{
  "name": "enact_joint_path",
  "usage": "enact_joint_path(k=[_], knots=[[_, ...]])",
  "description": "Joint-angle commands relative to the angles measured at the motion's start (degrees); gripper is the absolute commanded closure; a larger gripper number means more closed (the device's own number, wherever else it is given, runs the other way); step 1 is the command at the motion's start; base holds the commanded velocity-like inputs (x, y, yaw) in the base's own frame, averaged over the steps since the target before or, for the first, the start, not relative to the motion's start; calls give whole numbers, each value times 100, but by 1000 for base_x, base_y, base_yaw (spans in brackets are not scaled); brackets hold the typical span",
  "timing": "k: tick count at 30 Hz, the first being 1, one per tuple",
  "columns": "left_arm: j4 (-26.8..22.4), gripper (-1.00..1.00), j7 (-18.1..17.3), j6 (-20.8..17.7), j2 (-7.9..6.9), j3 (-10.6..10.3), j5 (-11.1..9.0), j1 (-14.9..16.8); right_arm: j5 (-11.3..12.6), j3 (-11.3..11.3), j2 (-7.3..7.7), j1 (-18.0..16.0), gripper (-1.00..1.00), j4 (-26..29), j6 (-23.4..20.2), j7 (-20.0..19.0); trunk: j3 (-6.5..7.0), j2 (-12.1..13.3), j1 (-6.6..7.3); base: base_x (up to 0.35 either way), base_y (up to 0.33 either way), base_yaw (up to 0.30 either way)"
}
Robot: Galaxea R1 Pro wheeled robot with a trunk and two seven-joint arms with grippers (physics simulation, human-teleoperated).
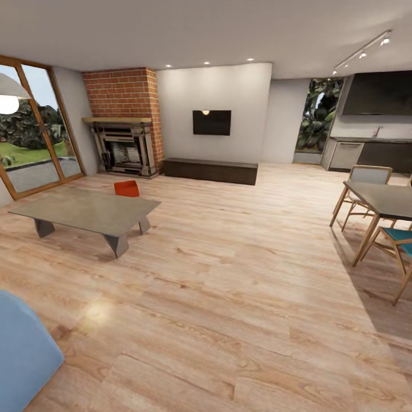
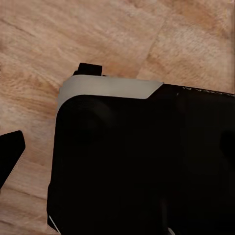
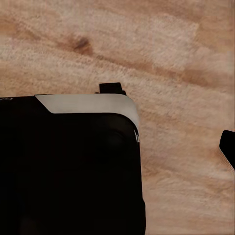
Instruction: Move the two storage containers from the living room to the garage. In the garage, place one container on the floor and stack the other container on top of it (either order is fine).
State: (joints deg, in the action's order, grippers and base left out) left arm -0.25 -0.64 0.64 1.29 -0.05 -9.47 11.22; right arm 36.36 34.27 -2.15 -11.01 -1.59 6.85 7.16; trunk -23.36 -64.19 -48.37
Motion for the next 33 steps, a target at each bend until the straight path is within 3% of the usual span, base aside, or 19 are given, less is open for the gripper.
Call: enact_joint_path(k=[1, 33], knots=[[4, -100, -7, 7, -1, -4, -46, 3, 42, 45, -5, -6, -100, -17, 27, 4, -6, -3, -3, 323, 0, -2], [0, -100, -7, 7, 1, -4, -46, 3, 38, 45, 4, -6, -100, -17, 27, 4, -6, -3, -3, 323, 0, 0]])
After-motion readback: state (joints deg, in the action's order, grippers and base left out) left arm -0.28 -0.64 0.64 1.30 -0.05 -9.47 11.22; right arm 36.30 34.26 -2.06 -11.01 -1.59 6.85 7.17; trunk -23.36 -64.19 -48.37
